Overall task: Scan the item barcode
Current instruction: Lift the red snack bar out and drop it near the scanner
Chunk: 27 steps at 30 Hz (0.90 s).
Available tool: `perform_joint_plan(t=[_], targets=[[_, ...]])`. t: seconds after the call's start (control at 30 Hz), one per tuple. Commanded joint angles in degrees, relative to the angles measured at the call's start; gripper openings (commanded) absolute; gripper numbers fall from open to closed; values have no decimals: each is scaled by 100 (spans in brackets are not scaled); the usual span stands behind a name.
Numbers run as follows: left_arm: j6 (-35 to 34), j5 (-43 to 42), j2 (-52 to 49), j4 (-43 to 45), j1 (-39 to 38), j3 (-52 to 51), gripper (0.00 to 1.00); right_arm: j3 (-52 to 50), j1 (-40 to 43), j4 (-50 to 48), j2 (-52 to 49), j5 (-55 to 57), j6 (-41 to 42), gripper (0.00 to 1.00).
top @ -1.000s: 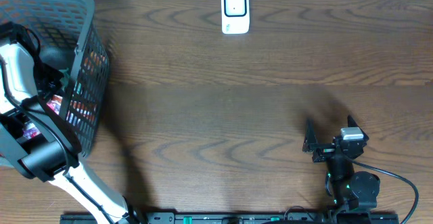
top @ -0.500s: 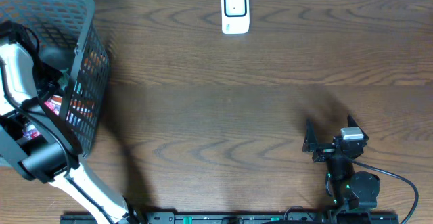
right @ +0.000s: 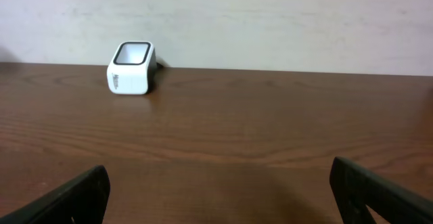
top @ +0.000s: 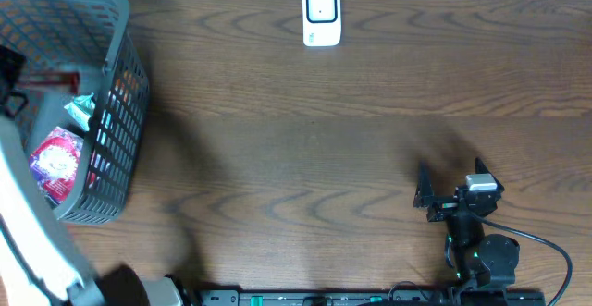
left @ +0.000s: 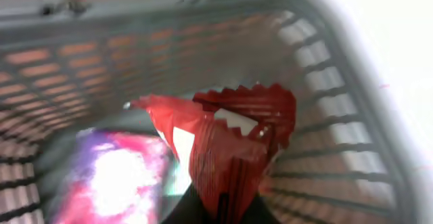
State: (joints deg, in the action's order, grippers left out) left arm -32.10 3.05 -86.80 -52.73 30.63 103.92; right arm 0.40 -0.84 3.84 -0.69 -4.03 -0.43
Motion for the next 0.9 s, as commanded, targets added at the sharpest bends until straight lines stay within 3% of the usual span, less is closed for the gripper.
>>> perform_joint_plan(t=[0.0,0.13,0.23,0.33,0.57,0.87], targets=[[-496,-1593,481,511,-120,122,7,-9,42,24,35,26,79,99],[-463,-2146,894,1578,-658,122,7,-9,42,24,35,26,79,99],[76,-2144,1102,1982,-1270,122,7,-9,42,24,35,26,79,99],[402,-2146,1134,1836,-1943,120,7,-9,42,24,35,26,79,99],[402,-2146,549,968,-3630,120,8,-9,42,24,35,26,79,99],[400,-2144,-1207,691,-5112,120,7,-9,42,24,35,26,79,99]])
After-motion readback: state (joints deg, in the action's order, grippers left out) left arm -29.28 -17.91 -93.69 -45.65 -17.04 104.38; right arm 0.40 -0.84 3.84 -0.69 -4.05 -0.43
